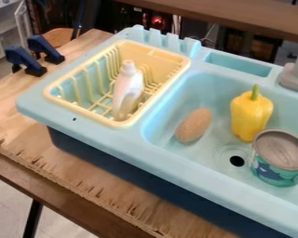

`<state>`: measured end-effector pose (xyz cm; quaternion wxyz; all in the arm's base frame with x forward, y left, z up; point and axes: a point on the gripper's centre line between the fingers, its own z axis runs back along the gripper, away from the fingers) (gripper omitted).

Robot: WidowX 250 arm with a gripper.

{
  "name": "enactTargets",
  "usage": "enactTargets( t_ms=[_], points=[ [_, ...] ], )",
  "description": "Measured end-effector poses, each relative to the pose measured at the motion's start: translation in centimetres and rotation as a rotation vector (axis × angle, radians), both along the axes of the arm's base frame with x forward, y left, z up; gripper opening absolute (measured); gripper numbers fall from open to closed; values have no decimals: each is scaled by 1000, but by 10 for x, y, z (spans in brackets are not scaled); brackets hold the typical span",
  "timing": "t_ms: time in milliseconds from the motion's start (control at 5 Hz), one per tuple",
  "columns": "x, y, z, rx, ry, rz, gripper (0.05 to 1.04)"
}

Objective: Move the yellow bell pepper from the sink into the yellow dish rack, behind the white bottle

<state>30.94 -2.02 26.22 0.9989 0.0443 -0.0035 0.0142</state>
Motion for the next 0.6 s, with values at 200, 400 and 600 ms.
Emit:
enactTargets(
  t_ms=[200,400,600],
  points=[
    [2,-2,-10,4,31,3,1008],
    [15,-28,-16,-27,-37,-11,1008],
    [27,-62,-26,-44,3,-82,1008]
  ],
)
